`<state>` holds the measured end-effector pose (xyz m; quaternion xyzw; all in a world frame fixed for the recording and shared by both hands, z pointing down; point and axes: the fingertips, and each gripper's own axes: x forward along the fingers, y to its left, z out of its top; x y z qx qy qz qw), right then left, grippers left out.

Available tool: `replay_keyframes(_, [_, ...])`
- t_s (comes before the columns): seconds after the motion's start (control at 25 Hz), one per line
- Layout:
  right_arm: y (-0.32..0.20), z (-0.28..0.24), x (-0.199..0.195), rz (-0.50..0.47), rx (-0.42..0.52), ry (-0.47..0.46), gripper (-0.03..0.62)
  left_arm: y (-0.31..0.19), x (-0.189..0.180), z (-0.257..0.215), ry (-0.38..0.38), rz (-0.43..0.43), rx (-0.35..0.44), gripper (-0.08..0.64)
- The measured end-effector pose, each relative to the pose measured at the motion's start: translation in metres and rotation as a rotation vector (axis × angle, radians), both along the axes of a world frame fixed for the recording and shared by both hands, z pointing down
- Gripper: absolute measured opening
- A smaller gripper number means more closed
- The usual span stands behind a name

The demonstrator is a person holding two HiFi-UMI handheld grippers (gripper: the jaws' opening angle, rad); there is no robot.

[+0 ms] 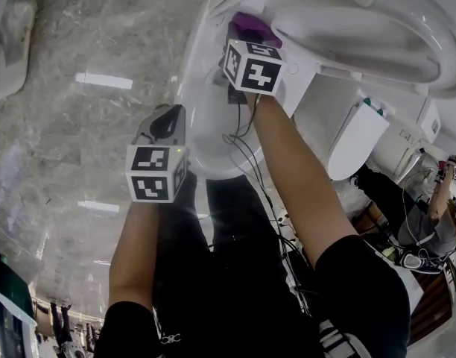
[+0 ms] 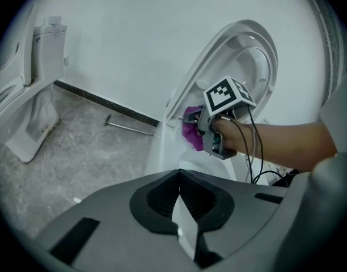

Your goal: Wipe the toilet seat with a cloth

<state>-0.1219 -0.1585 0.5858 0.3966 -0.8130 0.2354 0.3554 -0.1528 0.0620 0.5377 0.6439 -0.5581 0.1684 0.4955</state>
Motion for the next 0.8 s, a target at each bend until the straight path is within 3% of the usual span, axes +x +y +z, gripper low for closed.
replay_keyframes(0.2, [0.008,-0.003,-0.039,-0.082,0.020,0.024,0.060,0.005,-0.011,0.002,0.004,-0.020,-0.002,0.008])
replay_keyframes(0.4, [0.010,-0.002,-0.040,-0.074,0.015,0.014,0.060,0.006,-0.012,0.005,0.010,-0.034,-0.011,0.008])
replay_keyframes(0.8, [-0.005,-0.047,-0.020,0.061,0.135,-0.064,0.060,0.000,-0.010,0.010,0.003,-0.025,-0.008,0.008])
